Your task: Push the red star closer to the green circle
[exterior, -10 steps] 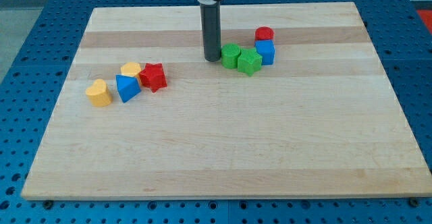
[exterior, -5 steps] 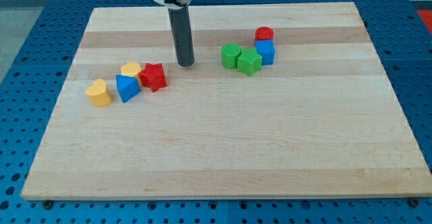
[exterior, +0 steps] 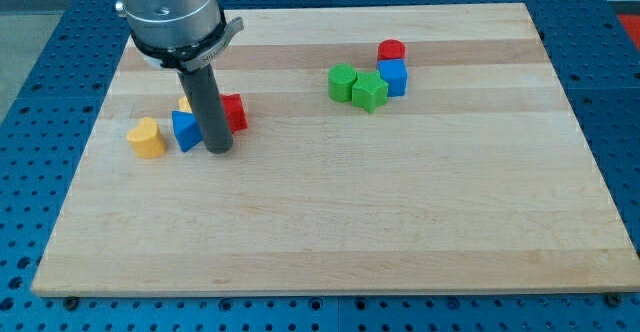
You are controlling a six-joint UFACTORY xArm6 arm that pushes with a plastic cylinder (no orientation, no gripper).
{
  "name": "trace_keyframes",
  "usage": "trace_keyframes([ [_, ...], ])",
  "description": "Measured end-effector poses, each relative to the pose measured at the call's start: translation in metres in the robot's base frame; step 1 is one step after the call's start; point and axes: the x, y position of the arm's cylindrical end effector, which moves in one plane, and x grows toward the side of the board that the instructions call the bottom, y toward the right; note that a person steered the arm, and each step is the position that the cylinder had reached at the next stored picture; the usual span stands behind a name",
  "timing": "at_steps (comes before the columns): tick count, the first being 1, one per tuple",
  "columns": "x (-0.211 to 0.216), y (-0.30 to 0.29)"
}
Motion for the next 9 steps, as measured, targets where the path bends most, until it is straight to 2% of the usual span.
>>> trace_keyframes([
  [5, -0.149, 0.011],
  [9, -0.154, 0.080],
])
